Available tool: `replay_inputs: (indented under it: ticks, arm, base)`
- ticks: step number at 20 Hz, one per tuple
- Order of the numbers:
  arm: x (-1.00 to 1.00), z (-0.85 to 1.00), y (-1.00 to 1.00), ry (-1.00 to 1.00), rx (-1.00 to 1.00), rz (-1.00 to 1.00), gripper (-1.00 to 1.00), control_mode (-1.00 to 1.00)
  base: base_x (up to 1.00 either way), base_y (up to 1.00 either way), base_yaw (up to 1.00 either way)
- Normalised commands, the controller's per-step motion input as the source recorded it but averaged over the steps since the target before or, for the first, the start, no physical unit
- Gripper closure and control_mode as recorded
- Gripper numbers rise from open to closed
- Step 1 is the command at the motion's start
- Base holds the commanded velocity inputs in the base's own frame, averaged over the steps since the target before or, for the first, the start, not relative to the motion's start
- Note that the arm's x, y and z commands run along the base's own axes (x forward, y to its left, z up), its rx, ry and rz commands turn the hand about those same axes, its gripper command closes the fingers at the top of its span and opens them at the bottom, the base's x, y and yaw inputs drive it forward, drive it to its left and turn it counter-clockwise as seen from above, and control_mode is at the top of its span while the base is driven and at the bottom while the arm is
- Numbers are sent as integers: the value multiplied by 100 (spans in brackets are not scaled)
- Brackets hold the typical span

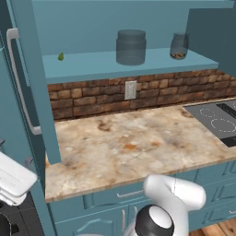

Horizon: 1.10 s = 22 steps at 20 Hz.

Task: Pick the jar and jar from the dining table and place them in the open cabinet. Close the cabinet after placing the objects.

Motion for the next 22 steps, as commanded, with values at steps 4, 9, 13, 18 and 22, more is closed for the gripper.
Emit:
replay_inputs:
  ticks: [4, 9, 13, 18, 22]
  arm:
    - [-2, 25, -29, -11, 0, -8, -100, -100]
    - [-1, 19, -37, -10, 0, -5, -100, -100]
    - [-3, 18, -40, -9, 0, -5, -100, -100]
    - [-5, 21, -47, -10, 0, -3, -100, -100]
    - [-9, 24, -44, -11, 1, -2, -100, -100]
  base:
    - [0, 0, 0]
    - [0, 0, 0]
    - [0, 0, 0]
    - [0, 0, 0]
    - [0, 0, 0]
